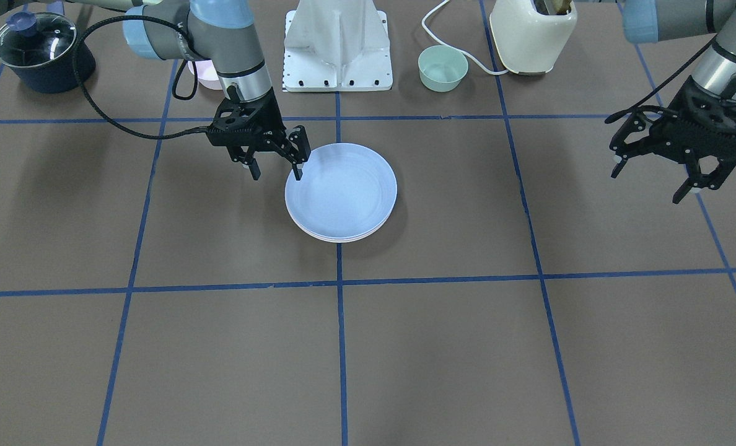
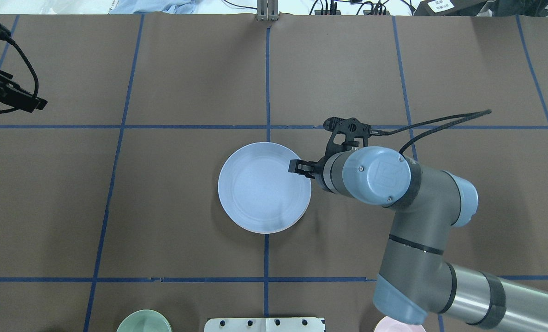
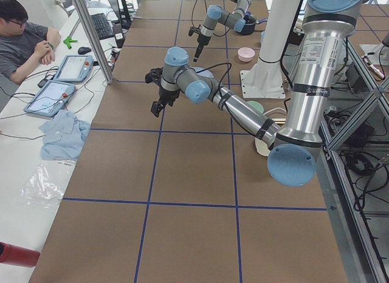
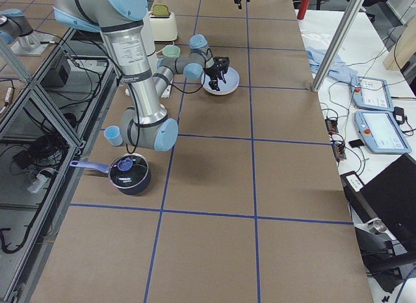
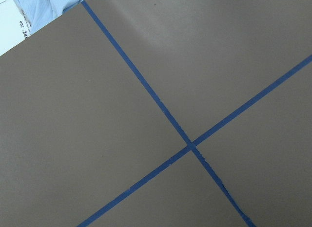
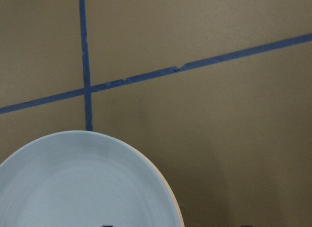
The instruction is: Stack three plates with pink and blue
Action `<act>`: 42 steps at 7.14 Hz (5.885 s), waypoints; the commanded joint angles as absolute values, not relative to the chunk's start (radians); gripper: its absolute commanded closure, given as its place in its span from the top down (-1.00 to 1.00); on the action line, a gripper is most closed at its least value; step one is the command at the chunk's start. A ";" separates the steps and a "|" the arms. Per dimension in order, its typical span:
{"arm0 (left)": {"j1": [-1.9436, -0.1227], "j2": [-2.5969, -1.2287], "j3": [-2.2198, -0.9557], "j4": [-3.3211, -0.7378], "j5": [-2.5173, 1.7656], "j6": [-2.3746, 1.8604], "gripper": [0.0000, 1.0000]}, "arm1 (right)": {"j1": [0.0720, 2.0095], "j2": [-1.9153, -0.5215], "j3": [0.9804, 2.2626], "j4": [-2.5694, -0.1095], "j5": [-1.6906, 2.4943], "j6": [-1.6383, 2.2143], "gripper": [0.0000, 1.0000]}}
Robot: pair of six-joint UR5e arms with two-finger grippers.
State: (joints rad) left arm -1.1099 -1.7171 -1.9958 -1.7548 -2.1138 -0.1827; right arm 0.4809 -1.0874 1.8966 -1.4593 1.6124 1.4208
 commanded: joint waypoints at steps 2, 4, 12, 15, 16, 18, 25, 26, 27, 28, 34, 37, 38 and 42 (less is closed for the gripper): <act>-1.135 -1.616 -2.003 -1.756 -2.109 -0.179 1.00 | 0.833 -1.084 1.905 -1.696 1.935 0.930 1.00; -1.214 -1.550 -1.973 -1.753 -2.100 -0.169 1.00 | 1.060 -1.142 1.901 -1.831 2.047 0.518 1.00; -1.583 -1.490 -1.753 -1.437 -2.267 0.181 1.00 | 1.502 -1.666 1.829 -1.774 2.261 -0.080 1.00; -1.606 -1.471 -1.767 -1.474 -2.349 0.181 1.00 | 1.534 -1.689 1.836 -1.772 2.272 -0.101 1.00; -1.611 -1.471 -1.767 -1.498 -2.349 0.181 1.00 | 1.540 -1.690 1.836 -1.772 2.281 -0.118 1.00; -1.609 -1.491 -1.758 -1.496 -2.345 0.170 1.00 | 1.540 -1.689 1.836 -1.772 2.289 -0.114 1.00; -1.609 -1.477 -1.758 -1.499 -2.332 0.172 1.00 | 1.540 -1.689 1.833 -1.772 2.290 -0.112 1.00; -1.609 -1.477 -1.758 -1.499 -2.332 0.172 1.00 | 1.540 -1.689 1.830 -1.772 2.290 -0.112 1.00; -1.609 -1.477 -1.758 -1.499 -2.332 0.172 1.00 | 1.540 -1.689 1.832 -1.772 2.290 -0.112 1.00; -1.609 -1.476 -1.758 -1.499 -2.332 0.170 1.00 | 1.540 -1.689 1.832 -1.772 2.290 -0.112 1.00; -1.609 -1.470 -1.759 -1.497 -2.332 0.170 1.00 | 1.540 -1.689 1.830 -1.772 2.292 -0.114 1.00; -1.608 -1.470 -1.763 -1.497 -2.332 0.172 1.00 | 1.540 -1.689 1.829 -1.772 2.293 -0.114 1.00; -1.609 -1.470 -1.763 -1.497 -2.332 0.170 1.00 | 1.540 -1.689 1.829 -1.772 2.293 -0.114 1.00; -1.609 -1.471 -1.764 -1.497 -2.333 0.170 1.00 | 1.540 -1.689 1.829 -1.772 2.293 -0.114 1.00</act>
